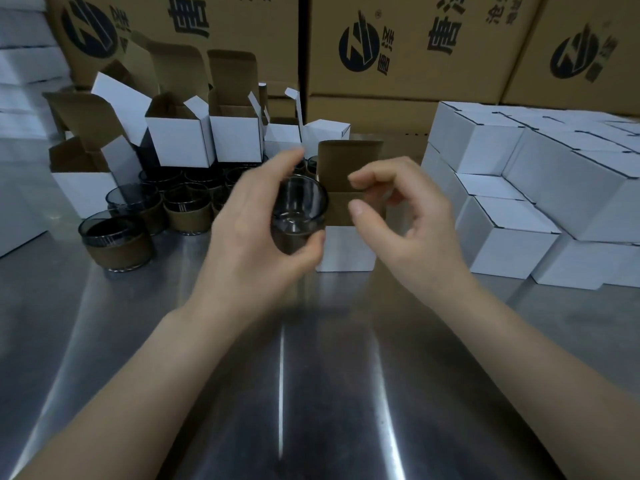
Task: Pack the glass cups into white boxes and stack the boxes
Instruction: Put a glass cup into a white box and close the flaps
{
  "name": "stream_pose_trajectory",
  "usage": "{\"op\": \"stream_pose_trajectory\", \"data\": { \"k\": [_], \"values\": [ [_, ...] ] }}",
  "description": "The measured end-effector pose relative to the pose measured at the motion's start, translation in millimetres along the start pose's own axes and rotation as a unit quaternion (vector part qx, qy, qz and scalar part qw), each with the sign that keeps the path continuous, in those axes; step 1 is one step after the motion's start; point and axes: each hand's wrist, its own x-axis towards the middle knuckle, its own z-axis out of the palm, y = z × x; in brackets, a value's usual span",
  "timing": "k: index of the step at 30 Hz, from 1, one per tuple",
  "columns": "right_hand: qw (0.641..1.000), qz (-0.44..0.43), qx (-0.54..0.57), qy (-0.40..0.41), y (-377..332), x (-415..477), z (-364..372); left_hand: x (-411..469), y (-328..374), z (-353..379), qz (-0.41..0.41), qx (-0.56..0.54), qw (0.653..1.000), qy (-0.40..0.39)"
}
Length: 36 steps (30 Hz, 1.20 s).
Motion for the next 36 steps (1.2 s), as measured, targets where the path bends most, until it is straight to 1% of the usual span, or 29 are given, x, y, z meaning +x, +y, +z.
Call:
{"op": "stream_pose_trajectory", "data": {
  "k": [2, 5, 8, 12, 17, 19, 21, 24, 28, 33, 36],
  "values": [
    [0.998, 0.005, 0.044, -0.043, -5, -1, 2, -3, 4, 5, 0.021, -0.019, 1.0, -0.01],
    [0.995, 0.011, 0.055, -0.086, -7, -2, 4, -6, 5, 10, 0.032, -0.045, 0.998, -0.028],
    [0.993, 0.022, 0.061, -0.093, -5, -1, 4, -6, 4, 11, 0.035, -0.061, 0.997, -0.025],
    [0.992, 0.046, 0.071, -0.097, -3, 0, 5, -4, 1, 13, 0.065, -0.071, 0.995, -0.013],
    [0.987, 0.075, 0.118, -0.083, -2, 2, 1, -4, 2, 14, 0.068, -0.099, 0.993, 0.017],
    [0.98, 0.098, 0.16, -0.072, -1, 4, 0, -3, 1, 13, 0.054, -0.126, 0.99, 0.024],
    [0.971, 0.121, 0.199, -0.052, 0, 5, -1, -3, -2, 13, 0.015, -0.152, 0.988, 0.02],
    [0.963, 0.149, 0.224, -0.031, 4, 6, -1, -4, -11, 14, -0.056, -0.175, 0.983, 0.0],
    [0.952, 0.177, 0.247, -0.027, 9, 6, -1, -5, -25, 22, -0.129, -0.168, 0.977, -0.038],
    [0.952, 0.172, 0.253, -0.033, 11, 6, -2, -5, -35, 31, -0.153, -0.152, 0.97, -0.111],
    [0.95, 0.171, 0.257, -0.042, 10, 7, -3, -6, -39, 34, -0.152, -0.155, 0.966, -0.138]
  ]
}}
